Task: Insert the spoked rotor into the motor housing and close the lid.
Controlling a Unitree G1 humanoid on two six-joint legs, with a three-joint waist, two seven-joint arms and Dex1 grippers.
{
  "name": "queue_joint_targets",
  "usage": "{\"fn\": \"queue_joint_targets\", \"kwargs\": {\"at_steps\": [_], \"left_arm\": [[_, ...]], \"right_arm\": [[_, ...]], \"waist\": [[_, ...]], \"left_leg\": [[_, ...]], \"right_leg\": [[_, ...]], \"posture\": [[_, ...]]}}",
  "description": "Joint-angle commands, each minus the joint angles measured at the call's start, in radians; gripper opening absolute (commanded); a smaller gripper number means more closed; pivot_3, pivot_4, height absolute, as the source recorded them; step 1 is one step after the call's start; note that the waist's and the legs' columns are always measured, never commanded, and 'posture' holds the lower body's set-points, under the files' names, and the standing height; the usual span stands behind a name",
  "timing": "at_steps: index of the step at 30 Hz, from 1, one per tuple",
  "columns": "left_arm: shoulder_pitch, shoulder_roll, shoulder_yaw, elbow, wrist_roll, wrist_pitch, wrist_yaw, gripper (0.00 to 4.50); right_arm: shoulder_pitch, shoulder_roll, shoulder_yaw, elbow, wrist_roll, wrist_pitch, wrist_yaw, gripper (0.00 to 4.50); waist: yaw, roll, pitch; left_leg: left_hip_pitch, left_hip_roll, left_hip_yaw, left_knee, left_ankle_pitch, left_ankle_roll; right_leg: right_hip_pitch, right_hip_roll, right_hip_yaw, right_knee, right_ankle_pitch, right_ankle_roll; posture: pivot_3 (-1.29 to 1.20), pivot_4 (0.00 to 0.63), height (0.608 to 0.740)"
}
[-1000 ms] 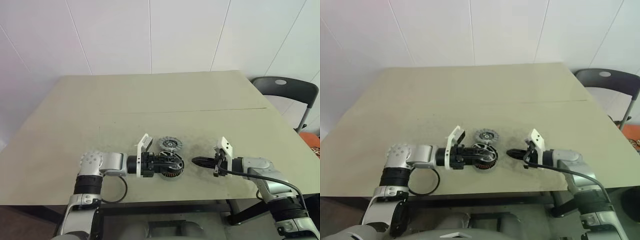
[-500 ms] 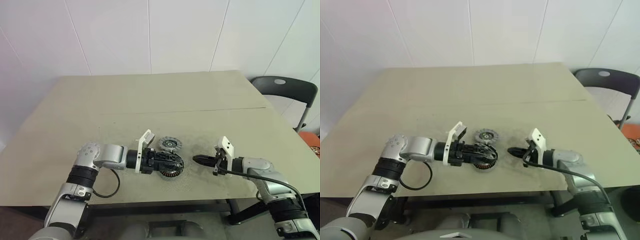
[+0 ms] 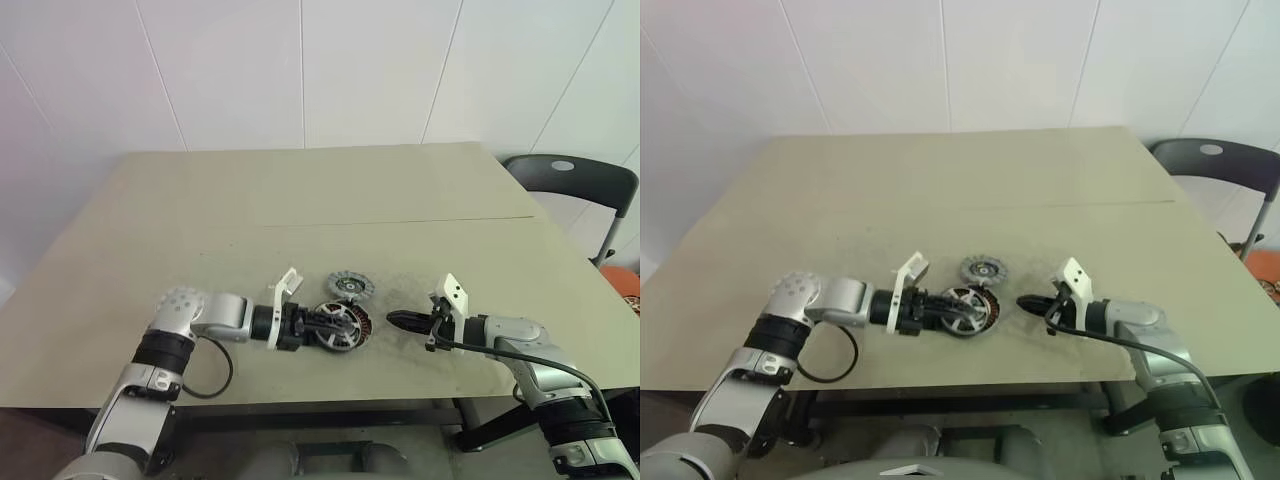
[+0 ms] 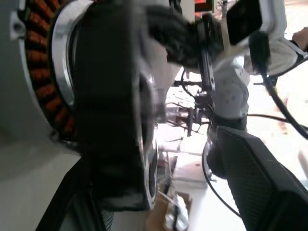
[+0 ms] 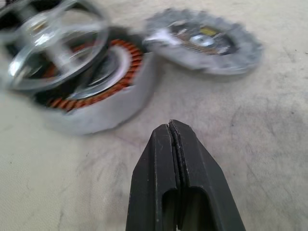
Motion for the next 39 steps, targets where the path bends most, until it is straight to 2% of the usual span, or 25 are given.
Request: {"fn": "queue_joint_targets", "kwargs": {"at_steps": [1, 10, 17, 39], "left_arm": [[-0.001, -0.020, 0.042, -0.008, 0.064, -0.003, -0.027, 3.23], [0.047, -0.064, 0.075, -0.042, 0.138, 0.073, -0.049, 3.23], [-0.005, -0.120, 0.151, -0.011, 0.206, 0.040, -0.056, 3.23], [0.010, -0.232, 0.294, -0.072, 0.263, 0.074, -0.032, 3.23]], "right_arm": [[-0.018, 0.009, -0.008, -0.009, 0.001, -0.022, 0.000, 0.00], [-0.018, 0.014, -0.004, 0.000, -0.011, -0.031, 0.000, 0.00], [-0.016, 0.019, -0.002, 0.009, -0.020, -0.041, 0.002, 0.00], [-0.020, 0.024, 0.010, 0.033, -0.040, -0.057, 0.001, 0.00]], "waist": [[0.000, 0.000, 0.000], [0.000, 0.000, 0.000], [0.001, 0.000, 0.000], [0.000, 0.000, 0.000]], "left_leg": [[0.000, 0.000, 0.000, 0.000, 0.000, 0.000], [-0.001, 0.000, 0.000, -0.001, 0.000, 0.000], [-0.001, 0.000, 0.000, 0.000, 0.000, 0.000], [0.000, 0.000, 0.000, 0.000, 0.000, 0.000]], "right_leg": [[0.000, 0.000, 0.000, 0.000, 0.000, 0.000], [-0.001, 0.000, 0.000, 0.000, 0.000, 0.000], [-0.001, 0.000, 0.000, 0.000, 0.000, 0.000], [0.000, 0.000, 0.000, 0.000, 0.002, 0.003]], "posture": [[0.00, 0.000, 0.740], [0.00, 0.000, 0.740], [0.00, 0.000, 0.740], [0.00, 0.000, 0.740]]}}
